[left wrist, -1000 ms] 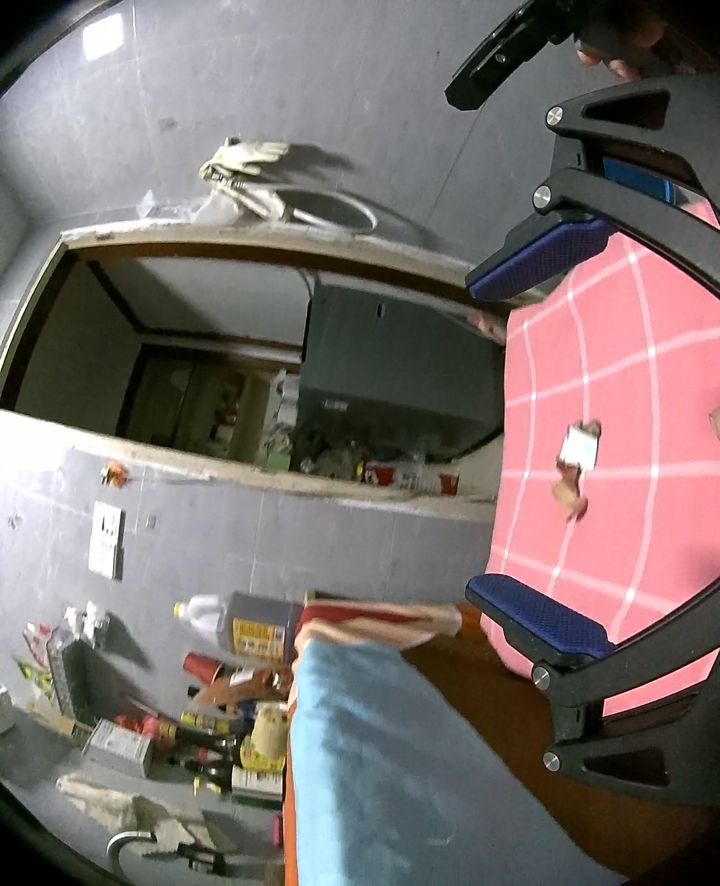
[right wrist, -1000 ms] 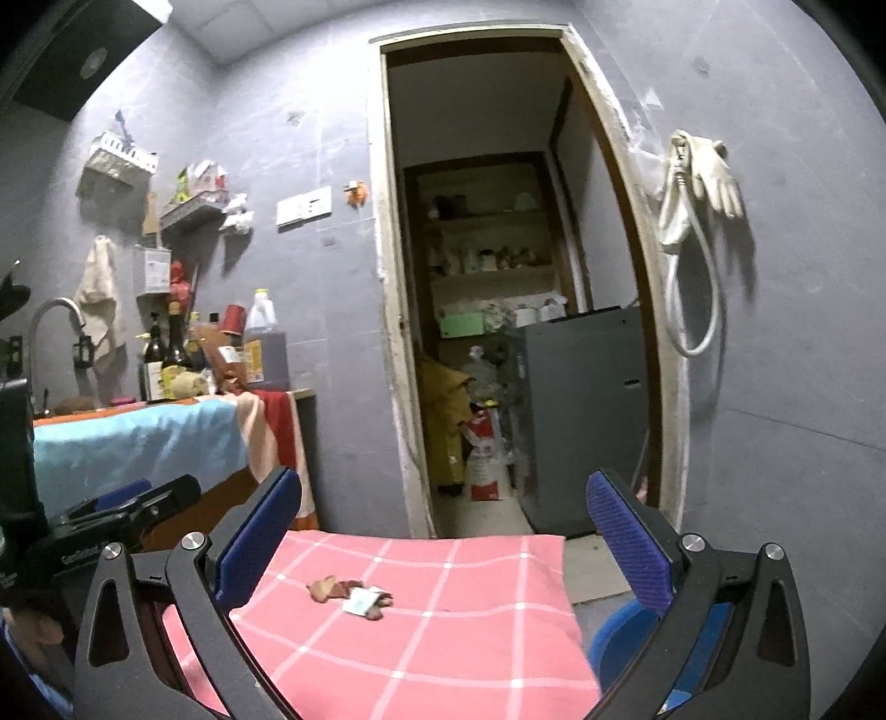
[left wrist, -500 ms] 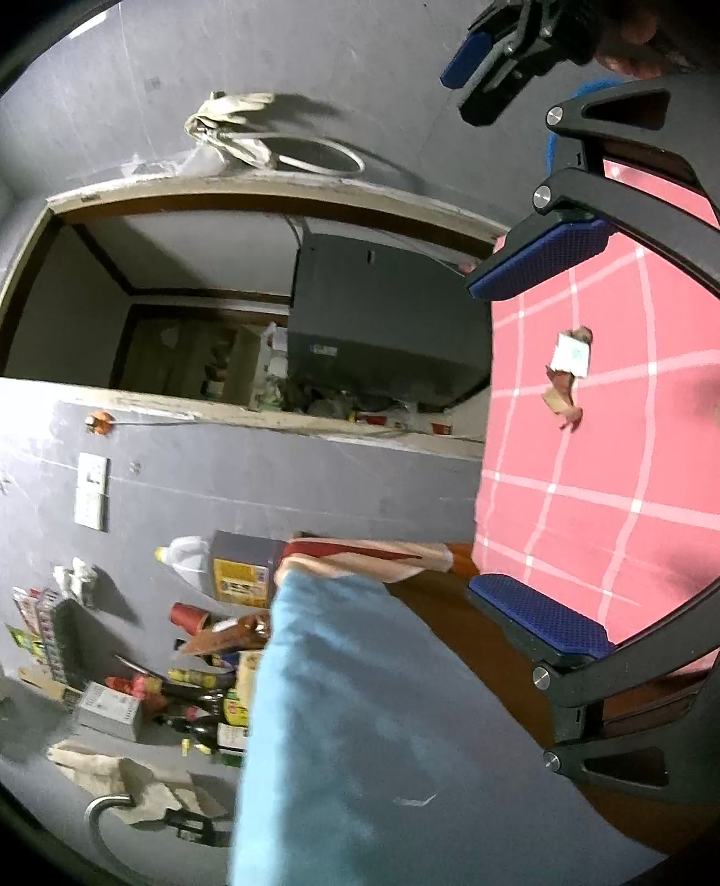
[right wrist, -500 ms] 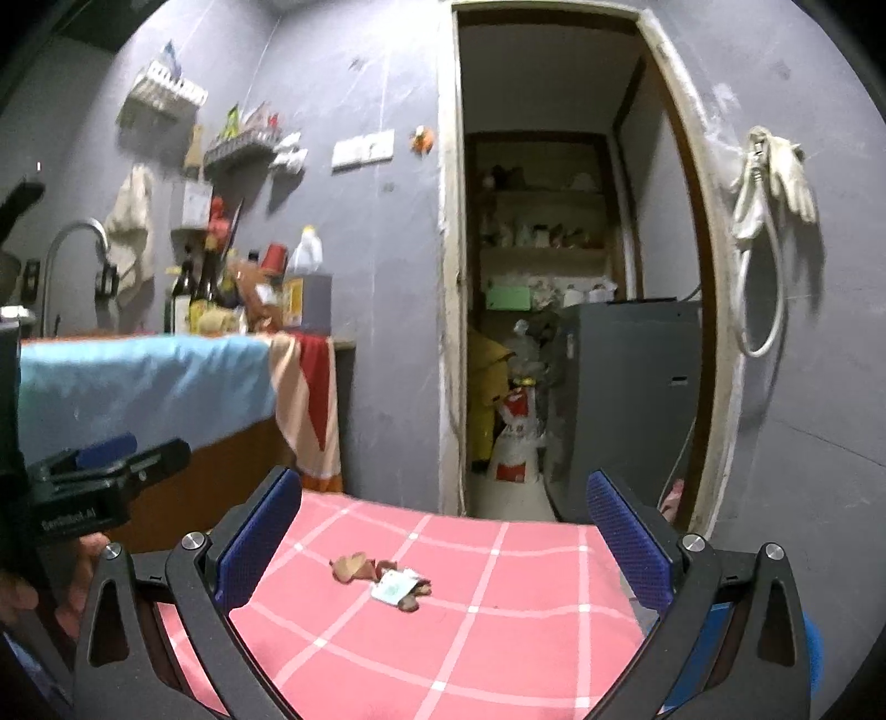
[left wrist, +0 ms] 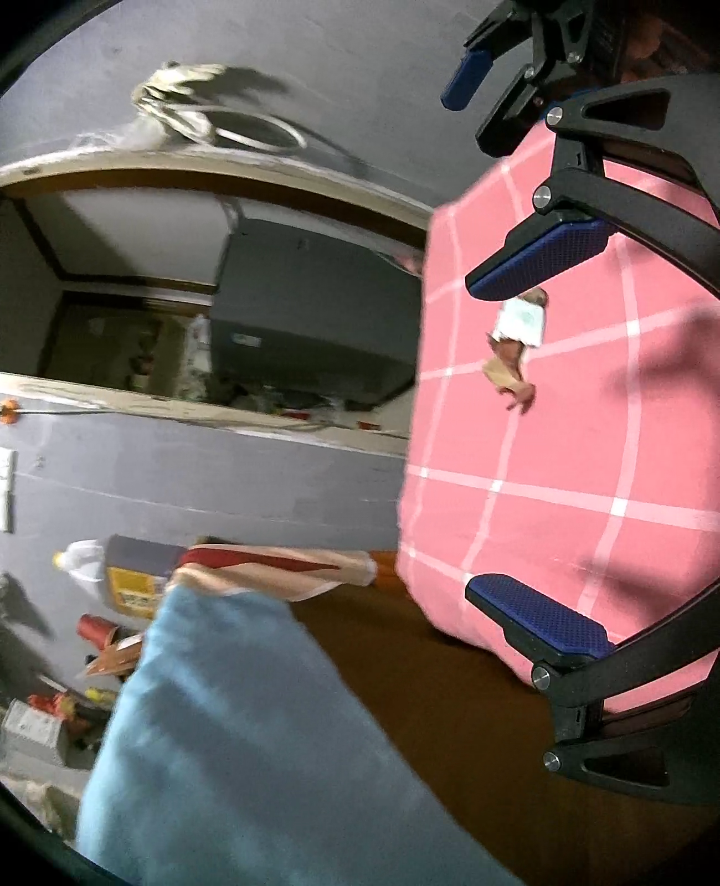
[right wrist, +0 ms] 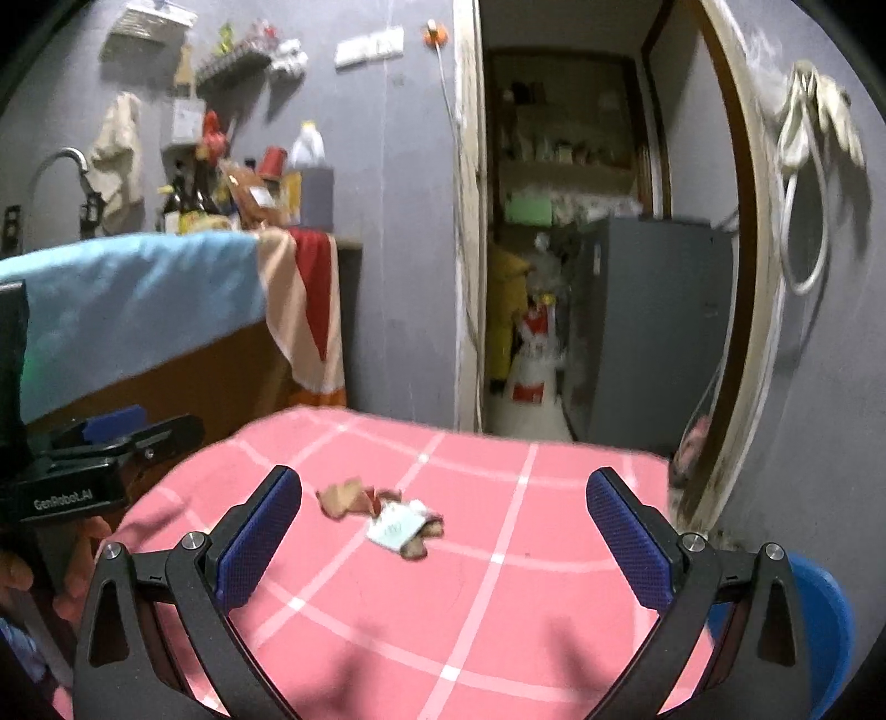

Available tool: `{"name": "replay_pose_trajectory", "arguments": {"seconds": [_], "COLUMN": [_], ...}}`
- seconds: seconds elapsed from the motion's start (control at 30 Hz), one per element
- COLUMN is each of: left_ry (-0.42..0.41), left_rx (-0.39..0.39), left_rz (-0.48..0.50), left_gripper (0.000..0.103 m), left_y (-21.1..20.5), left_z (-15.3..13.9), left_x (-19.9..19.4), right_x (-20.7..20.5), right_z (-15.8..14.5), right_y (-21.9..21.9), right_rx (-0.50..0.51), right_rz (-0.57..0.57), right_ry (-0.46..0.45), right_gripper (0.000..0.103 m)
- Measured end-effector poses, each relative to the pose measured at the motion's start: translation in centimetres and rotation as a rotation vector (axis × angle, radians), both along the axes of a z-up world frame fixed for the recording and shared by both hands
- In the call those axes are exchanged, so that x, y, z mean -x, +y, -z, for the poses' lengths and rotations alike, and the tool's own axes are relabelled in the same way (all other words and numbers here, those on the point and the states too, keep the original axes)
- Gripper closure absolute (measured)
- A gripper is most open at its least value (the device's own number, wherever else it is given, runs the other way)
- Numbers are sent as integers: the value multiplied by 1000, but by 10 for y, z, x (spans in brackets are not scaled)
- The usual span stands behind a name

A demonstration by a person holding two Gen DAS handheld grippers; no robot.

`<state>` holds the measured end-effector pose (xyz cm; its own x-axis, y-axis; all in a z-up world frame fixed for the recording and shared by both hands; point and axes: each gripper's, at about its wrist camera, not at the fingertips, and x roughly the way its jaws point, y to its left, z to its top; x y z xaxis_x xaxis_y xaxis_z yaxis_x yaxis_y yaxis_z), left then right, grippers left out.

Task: Collect trash
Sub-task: 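Move both open grippers back over the last trash on the cloth, then close the left gripper on the brown shell piece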

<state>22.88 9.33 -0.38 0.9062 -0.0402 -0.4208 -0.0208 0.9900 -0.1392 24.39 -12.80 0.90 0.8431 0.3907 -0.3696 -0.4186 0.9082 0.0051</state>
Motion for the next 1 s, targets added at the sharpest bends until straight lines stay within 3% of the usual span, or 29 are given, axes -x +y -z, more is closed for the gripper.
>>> {"name": "replay_pose_trajectory", "arguments": {"seconds": [0.17,0.23,0.4,0.47,0.6,0.83,1.0], "left_ry": [101,134,245,276,315,398,414], "left_rx": [7,16,36,60,77,132,134], "left_rz": [16,30,83,102,135,163,168], "left_gripper": [7,10,36,41,52,71,81], "left_y": [1,1,-4,-6,-9,-10,-12], "left_z": [17,23,40,44,51,60,59], "left_x": [-26,-36,-59,-66,-77,-100,-106], "right_x": [-22,-28,-48,-55,-65,-77,-85], "right_z": [16,21,37,42,51,65,75], "right_y": [5,8,14,16,21,33,44], "right_rx": [32,44,71,66,79,109,152], "right_rz": [10,2,-20,-29,-42,-79,-105], "right_ry": [94,119,220,259,314,400,444], "right_gripper": [0,6,29,32,47,60,67]}}
